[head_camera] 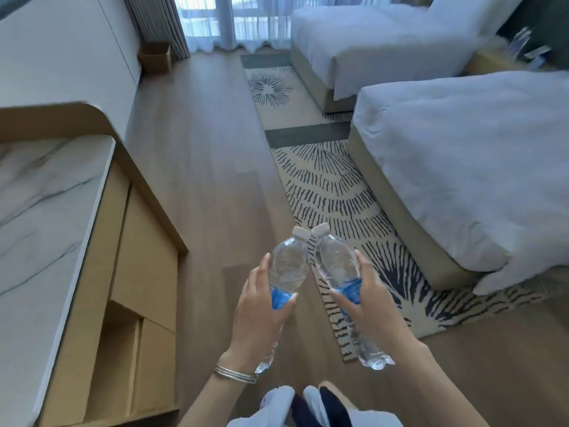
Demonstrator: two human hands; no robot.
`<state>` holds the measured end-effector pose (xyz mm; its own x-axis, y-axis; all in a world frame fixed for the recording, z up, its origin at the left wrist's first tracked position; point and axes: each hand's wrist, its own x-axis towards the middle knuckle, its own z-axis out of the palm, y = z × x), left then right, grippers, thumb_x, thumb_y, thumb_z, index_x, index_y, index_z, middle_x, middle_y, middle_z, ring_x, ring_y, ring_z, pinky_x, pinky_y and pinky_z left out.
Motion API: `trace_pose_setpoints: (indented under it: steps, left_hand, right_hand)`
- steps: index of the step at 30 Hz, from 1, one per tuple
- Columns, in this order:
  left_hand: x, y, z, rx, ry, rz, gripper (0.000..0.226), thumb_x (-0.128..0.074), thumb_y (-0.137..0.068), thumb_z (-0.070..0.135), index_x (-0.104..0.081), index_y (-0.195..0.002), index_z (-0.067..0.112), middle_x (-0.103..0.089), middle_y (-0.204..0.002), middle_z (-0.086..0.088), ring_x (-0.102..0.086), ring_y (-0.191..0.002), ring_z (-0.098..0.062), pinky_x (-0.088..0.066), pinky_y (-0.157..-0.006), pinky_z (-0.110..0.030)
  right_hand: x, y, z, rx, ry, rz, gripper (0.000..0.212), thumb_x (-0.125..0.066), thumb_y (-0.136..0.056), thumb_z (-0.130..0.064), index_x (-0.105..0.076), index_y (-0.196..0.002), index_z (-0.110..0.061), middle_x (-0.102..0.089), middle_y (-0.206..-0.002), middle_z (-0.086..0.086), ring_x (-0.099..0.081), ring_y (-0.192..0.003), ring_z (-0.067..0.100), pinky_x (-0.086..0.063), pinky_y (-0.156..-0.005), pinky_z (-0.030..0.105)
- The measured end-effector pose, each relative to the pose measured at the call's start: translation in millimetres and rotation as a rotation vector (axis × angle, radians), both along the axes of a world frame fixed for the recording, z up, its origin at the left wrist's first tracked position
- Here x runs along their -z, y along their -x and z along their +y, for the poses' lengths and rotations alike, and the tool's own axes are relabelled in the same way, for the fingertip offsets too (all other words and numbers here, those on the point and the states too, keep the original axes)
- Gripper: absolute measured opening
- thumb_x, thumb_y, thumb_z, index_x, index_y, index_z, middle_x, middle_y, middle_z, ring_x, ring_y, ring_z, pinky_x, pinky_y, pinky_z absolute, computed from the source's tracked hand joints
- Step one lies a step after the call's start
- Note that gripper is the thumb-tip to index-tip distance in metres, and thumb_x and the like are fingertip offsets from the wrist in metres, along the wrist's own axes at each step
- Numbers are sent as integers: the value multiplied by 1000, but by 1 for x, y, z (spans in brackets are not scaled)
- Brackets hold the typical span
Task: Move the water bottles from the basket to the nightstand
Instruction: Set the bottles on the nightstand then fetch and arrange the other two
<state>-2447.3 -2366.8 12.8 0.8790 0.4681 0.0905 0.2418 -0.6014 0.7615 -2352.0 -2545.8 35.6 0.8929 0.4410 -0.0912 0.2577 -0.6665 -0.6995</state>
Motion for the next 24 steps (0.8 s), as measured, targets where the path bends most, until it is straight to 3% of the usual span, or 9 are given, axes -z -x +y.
trace_pose_setpoints:
  steps: [8, 14, 19, 24]
  left_hand:
    - [22, -108, 24, 42, 44, 60, 82, -69, -79, 43, -26, -146, 22, -45, -134, 6, -49, -120, -11, -47, -96, -26]
    - [6, -238, 44, 54, 21, 32, 83, -65, -80, 47, -25, -147, 18, -45, -136, 4, -45, -125, -12, -44, -99, -30]
    - [-15, -344, 62, 33, -12, 16, 85, -62, -79, 52, -23, -147, 18, -44, -137, 4, -47, -121, -12, -43, -92, -21]
    - [-12, -417, 76, 1, 57, 29, 89, -53, -75, 58, -23, -148, 19, -44, -135, 3, -47, -119, -10, -40, -90, -18]
  right_hand:
    - [21, -96, 20, 67, 6, 55, 89, -62, -79, -50, -15, -147, -17, -35, -145, 3, -40, -129, 17, -41, -102, 34]
    - [14, -225, 43, 64, -17, 54, 89, -63, -80, -48, -13, -148, -17, -29, -150, 1, -33, -134, 14, -34, -105, 30]
    - [-15, -337, 62, 25, 9, 11, 87, -64, -82, -43, -12, -148, -19, -32, -149, 2, -38, -132, 17, -37, -105, 34]
    - [-18, -413, 75, -2, 31, -17, 84, -63, -83, -44, -14, -147, -20, -34, -145, 1, -40, -122, 9, -37, -95, 24]
